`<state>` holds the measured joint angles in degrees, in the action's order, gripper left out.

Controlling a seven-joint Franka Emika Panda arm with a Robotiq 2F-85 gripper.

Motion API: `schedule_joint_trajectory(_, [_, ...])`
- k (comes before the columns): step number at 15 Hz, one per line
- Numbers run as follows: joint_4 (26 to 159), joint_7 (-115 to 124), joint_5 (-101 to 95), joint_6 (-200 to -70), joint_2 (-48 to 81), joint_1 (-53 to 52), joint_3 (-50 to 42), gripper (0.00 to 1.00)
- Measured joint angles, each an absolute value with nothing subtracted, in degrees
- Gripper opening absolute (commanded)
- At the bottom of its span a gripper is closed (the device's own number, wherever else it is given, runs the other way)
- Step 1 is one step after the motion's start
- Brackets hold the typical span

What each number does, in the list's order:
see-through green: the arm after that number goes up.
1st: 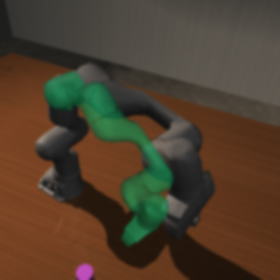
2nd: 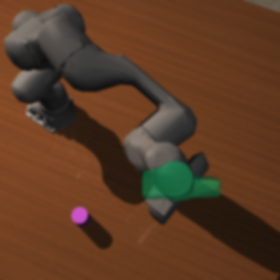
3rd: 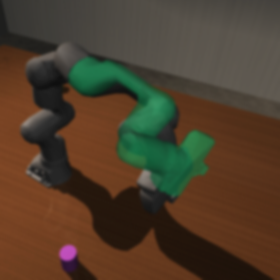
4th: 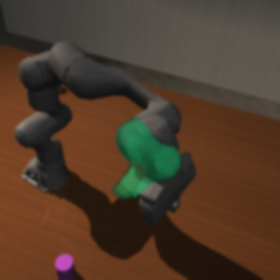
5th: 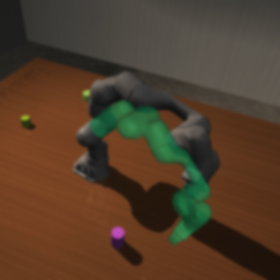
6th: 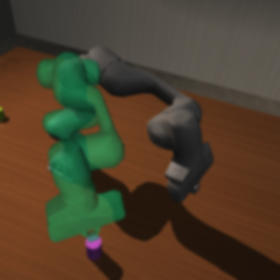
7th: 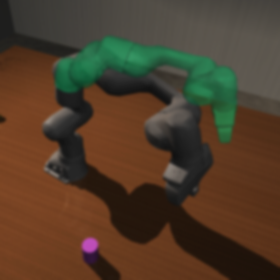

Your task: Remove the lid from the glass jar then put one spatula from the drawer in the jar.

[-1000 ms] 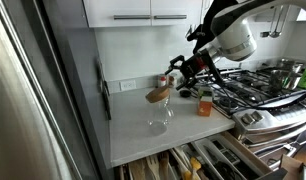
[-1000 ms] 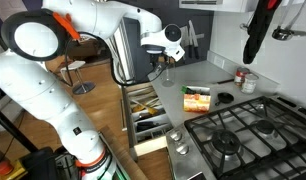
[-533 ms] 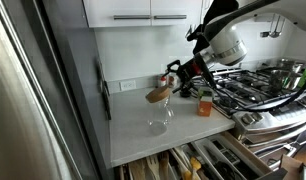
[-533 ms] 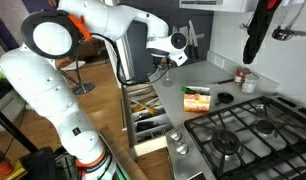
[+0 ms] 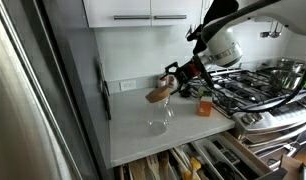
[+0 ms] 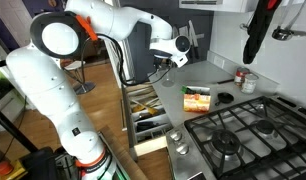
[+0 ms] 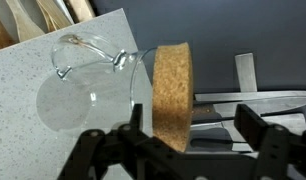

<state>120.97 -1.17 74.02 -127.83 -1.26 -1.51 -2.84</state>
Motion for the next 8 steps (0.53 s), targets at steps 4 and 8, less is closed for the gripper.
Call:
schedule_joint_trajectory(4, [120.16,-1.17,74.75,-126.35,-0.37,-1.30,-2.84,0.59])
schedule_joint_trajectory(8, [119.97,-1.17,74.85,-125.62,0.25,-0.96,-2.84,0.25])
